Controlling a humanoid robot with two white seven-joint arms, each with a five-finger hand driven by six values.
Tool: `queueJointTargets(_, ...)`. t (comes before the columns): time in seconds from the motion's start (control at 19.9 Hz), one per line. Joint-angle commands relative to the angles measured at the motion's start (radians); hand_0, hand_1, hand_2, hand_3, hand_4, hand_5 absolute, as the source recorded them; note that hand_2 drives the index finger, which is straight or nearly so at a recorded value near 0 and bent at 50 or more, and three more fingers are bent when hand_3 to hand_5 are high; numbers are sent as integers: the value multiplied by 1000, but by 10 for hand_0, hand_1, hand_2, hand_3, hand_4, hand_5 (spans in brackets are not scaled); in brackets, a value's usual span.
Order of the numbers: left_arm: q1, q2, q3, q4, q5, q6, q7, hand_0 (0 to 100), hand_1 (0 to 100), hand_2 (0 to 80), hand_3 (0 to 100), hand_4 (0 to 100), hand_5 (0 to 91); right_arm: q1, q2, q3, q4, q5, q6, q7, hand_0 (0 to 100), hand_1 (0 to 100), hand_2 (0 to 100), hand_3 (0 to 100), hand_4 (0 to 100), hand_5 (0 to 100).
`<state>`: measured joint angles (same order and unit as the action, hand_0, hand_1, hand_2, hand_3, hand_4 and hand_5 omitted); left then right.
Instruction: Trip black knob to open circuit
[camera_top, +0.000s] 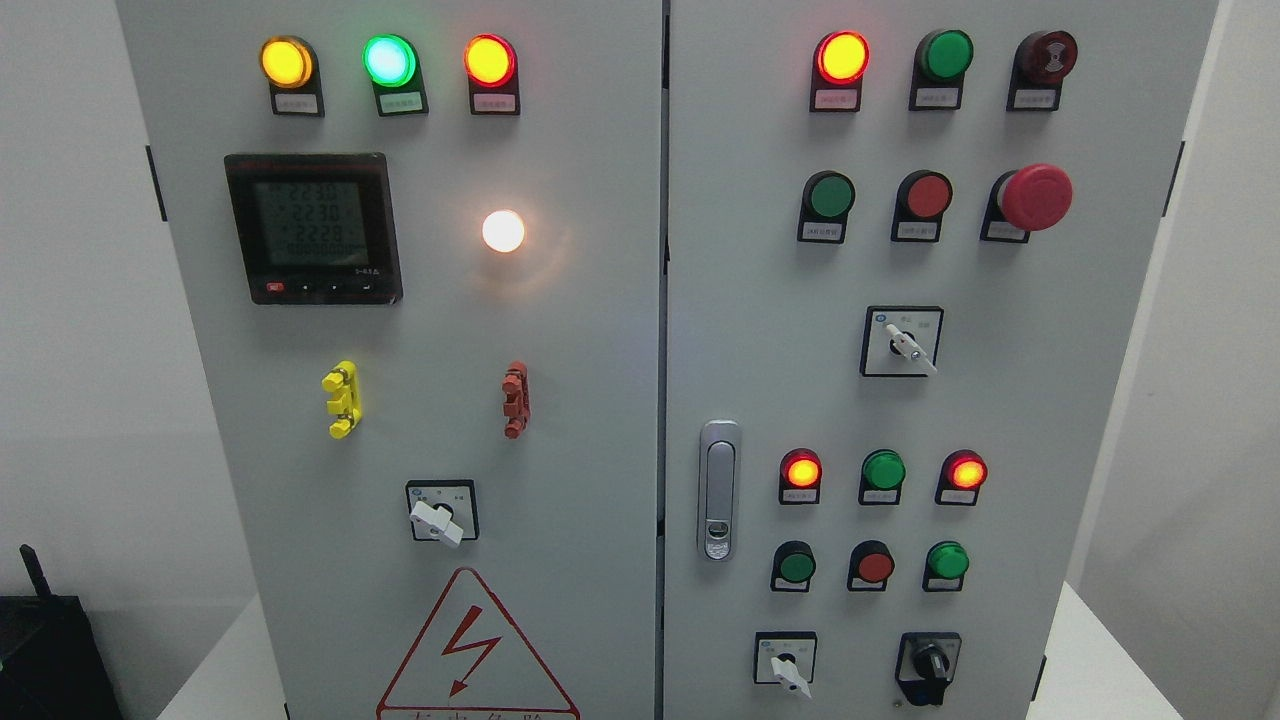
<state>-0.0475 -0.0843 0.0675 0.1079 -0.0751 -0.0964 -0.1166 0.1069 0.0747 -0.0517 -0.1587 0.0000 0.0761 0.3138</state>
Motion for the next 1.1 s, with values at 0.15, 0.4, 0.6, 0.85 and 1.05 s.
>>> queueJointTargets(0.15,0,0,0,-25,0,0,0,120,389,0,0,0,0,1,-3,-3,-1,-28,-1,-1,0,180,0,0,0,0)
queueJointTargets(0.4,0,0,0,-25,0,0,0,120,389,0,0,0,0,2,-6,-3,-8,-35,1,-1,0,179,0,0,0,0)
queueJointTargets(0.6,0,0,0,-27,0,1,0,120,389,0,0,0,0,1,-7,0,-22,-34,-13,-4,0,178,0,0,0,0)
queueJointTargets(0.85,0,0,0,-25,0,0,0,120,389,0,0,0,0,13,-9,13,-130,-29,-71,-39,0,165,0,0,0,0)
queueJointTargets(1.05,0,0,0,-25,0,1,0,120,389,0,0,0,0,25,-12,21,-197,-29,-91,-73,0,164,0,87,0,0)
